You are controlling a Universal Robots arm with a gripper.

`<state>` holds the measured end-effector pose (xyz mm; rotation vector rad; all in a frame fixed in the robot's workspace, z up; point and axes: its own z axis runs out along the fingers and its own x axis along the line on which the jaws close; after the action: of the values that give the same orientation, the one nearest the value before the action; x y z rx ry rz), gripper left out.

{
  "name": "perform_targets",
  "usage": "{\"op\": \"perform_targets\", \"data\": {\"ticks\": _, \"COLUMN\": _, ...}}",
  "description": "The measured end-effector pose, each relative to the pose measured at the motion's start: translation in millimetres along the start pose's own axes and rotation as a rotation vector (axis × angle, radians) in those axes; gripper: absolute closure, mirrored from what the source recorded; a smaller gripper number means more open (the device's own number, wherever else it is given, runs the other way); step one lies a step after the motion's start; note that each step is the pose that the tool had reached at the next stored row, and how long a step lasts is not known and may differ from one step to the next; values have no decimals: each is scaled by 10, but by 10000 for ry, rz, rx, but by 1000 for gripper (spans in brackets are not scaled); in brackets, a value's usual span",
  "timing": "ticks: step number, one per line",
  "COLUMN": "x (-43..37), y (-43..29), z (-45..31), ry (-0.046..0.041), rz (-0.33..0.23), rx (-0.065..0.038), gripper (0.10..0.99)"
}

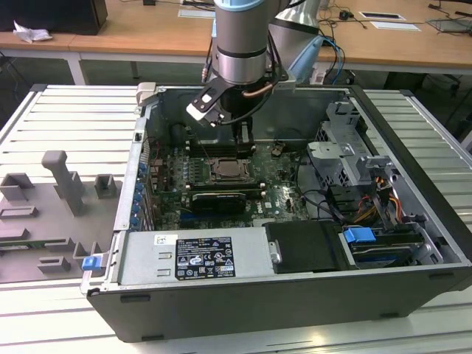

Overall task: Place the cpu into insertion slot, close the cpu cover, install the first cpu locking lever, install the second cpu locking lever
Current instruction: 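Close the cpu cover, then install the first cpu locking lever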

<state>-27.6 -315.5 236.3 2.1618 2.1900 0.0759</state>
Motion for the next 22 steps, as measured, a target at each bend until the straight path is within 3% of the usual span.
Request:
{"op": "perform_targets", "data": {"ticks": 8, "x": 16, "y": -200, "z": 21, "ry": 1, "rz": -1, "rx": -1, "gripper": 980}}
{"op": "perform_targets", "data": {"ticks": 22, "x": 27, "y": -233, "z": 11, "ry": -2, "rz": -1, "rx": -1, "gripper": 980}}
